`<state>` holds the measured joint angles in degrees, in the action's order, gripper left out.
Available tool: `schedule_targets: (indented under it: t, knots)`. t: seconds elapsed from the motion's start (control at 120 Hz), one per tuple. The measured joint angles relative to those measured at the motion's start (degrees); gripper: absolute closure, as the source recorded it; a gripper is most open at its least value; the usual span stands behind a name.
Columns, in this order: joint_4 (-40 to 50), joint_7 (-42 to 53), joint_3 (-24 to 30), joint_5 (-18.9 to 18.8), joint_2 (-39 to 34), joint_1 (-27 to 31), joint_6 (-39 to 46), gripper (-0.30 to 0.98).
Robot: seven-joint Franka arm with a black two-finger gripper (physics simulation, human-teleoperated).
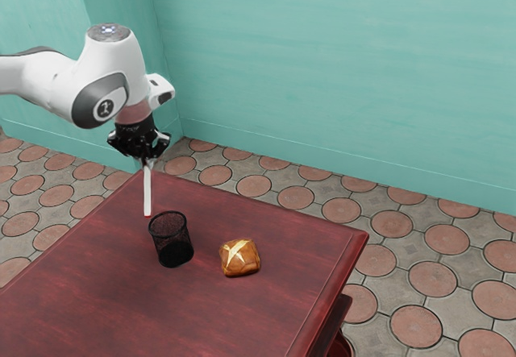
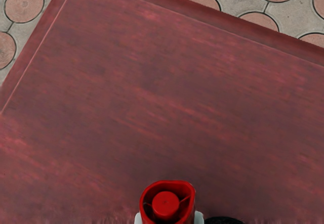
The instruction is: Take the marker out of the pen holder and place it to the left of the pen holder.
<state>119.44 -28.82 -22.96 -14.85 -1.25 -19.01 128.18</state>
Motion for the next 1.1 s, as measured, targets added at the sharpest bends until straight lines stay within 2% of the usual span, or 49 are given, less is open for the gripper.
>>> schedule_targets:
  t: [0.2,0.333,0.475,0.617,0.767,0.8,0.967,1.1]
  knots:
    - [-0.1,-1.7,-0.1,-0.2,0.6,2.5,-11.1,0.79]
    - [0.3,-2.3,-0.1,0.1,3.8,5.6,-15.4,0.79]
    - [0.3,-2.7,0.1,1.4,8.4,9.0,-17.0,0.79]
    - [0.3,-2.6,0.3,4.0,12.0,8.8,-16.2,0.79]
    - [0.3,-2.5,0.4,5.4,12.7,8.8,-15.3,0.79]
    - [0.3,-2.5,0.4,5.7,12.8,8.8,-15.1,0.75]
    - [0.4,-2.1,0.5,7.5,12.2,8.8,-14.0,0.38]
    - [-2.1,-1.8,0.0,8.0,5.0,8.8,-13.7,0.2]
